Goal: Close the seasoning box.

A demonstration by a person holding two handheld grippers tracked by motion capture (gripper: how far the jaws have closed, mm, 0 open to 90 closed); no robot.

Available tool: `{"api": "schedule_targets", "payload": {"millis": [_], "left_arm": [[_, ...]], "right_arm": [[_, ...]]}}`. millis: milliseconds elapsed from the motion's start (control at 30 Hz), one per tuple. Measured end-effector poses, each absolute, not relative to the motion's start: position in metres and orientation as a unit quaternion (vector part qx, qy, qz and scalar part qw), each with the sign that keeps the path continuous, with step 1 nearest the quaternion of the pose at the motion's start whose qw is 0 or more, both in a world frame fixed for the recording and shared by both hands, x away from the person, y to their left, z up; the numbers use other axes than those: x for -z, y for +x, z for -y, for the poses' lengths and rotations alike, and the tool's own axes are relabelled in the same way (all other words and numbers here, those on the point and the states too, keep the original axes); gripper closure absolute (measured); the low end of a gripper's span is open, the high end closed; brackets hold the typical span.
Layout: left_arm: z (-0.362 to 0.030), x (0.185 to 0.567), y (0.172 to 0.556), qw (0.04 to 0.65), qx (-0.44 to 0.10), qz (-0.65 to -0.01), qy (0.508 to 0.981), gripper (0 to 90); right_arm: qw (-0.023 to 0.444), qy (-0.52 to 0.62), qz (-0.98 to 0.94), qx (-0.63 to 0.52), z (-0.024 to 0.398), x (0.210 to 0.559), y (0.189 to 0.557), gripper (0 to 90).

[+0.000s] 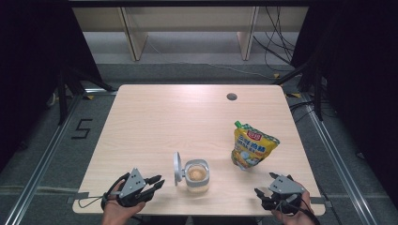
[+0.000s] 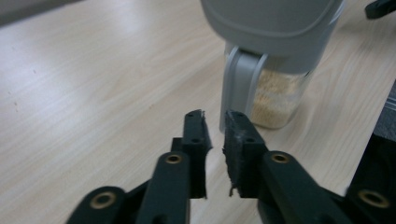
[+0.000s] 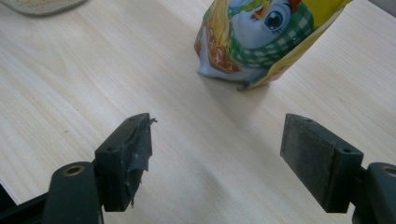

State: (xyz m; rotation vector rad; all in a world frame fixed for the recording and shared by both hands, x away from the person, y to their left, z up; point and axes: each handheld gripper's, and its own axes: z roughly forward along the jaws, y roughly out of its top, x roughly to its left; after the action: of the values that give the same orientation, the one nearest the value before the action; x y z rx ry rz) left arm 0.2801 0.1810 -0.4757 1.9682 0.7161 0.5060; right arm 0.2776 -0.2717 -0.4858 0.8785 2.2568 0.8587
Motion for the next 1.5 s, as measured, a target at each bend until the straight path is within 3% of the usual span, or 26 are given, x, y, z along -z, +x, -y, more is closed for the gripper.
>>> {"api": "schedule_targets", "payload": {"millis": [167,1500], "left_arm": [[-0.178,0.466,0.277,0.480,-0.216,-0.276,0.804,89.1],[-0.142,0.435,0.294,0.479,-0.216,-0.228,0.819,89.3]], "right_arm": [[0.275,0.329,-0.840,-0.333,0.270,0.484,0.277,26.1],[0.273,0.324,-0.844,-0.328,0.272,0.488,0.279,26.3]]}}
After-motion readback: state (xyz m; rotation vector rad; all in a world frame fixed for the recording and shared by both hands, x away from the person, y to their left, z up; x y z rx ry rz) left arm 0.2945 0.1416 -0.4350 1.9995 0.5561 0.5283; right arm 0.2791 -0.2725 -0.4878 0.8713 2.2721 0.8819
